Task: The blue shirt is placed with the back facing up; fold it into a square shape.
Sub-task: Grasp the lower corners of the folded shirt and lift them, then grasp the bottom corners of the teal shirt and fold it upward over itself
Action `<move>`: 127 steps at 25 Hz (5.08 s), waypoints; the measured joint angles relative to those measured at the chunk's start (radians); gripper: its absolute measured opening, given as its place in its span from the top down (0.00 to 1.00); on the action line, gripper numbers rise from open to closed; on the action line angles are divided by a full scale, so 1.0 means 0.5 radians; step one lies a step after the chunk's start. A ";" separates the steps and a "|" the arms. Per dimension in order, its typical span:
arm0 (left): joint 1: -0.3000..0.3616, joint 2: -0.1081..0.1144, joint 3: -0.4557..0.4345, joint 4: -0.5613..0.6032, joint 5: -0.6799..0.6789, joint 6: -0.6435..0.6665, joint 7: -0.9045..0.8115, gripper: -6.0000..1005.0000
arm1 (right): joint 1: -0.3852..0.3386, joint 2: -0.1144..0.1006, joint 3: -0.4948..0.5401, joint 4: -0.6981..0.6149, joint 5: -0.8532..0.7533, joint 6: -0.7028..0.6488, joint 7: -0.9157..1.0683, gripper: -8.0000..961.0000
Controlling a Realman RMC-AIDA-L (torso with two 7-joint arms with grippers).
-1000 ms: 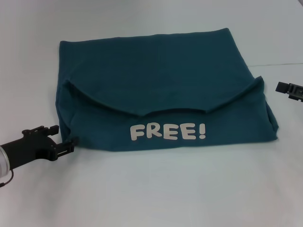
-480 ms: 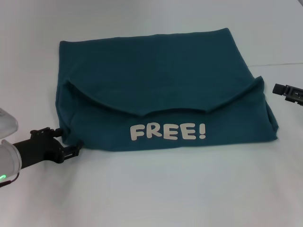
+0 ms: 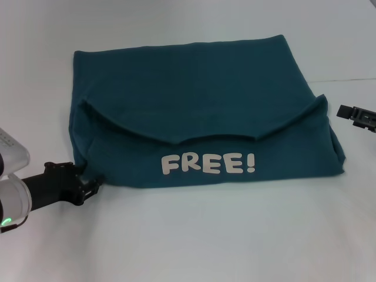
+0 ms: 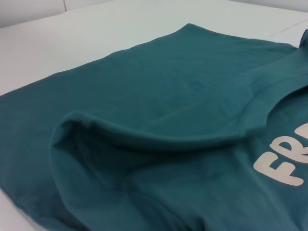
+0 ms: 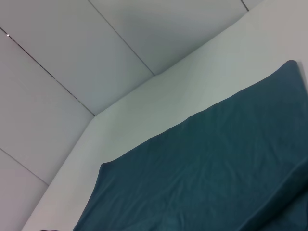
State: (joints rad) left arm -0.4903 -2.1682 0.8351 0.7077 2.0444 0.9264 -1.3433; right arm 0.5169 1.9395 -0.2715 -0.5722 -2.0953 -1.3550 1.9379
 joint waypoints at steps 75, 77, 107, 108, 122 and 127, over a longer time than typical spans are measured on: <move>0.065 0.007 -0.141 0.147 -0.026 0.325 -0.299 0.99 | -0.095 0.081 -0.493 -0.022 -0.077 0.312 0.052 0.96; 0.096 0.005 -0.211 0.205 -0.054 0.472 -0.368 0.99 | -0.163 0.081 -0.493 -0.024 0.037 0.252 -0.045 0.96; 0.346 0.011 -0.782 0.297 -0.091 1.515 -0.612 0.99 | -0.743 0.234 0.045 -0.329 0.229 -0.635 -0.681 0.96; 0.356 0.011 -0.788 0.305 -0.090 1.535 -0.611 0.99 | -0.762 0.244 0.076 -0.330 0.229 -0.666 -0.702 0.96; 0.461 0.015 -0.819 0.458 -0.004 1.780 -0.615 0.99 | -1.015 0.293 0.362 -0.331 0.224 -0.981 -0.865 0.96; 0.478 0.013 -0.880 0.477 0.007 1.831 -0.618 0.99 | -1.062 0.293 0.487 -0.328 0.223 -1.030 -0.895 0.96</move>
State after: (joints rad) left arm -0.2512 -2.1615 0.3952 0.9464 2.0476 1.8420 -1.6521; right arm -0.0143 2.0862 -0.0280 -0.7364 -1.9837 -1.8699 1.4906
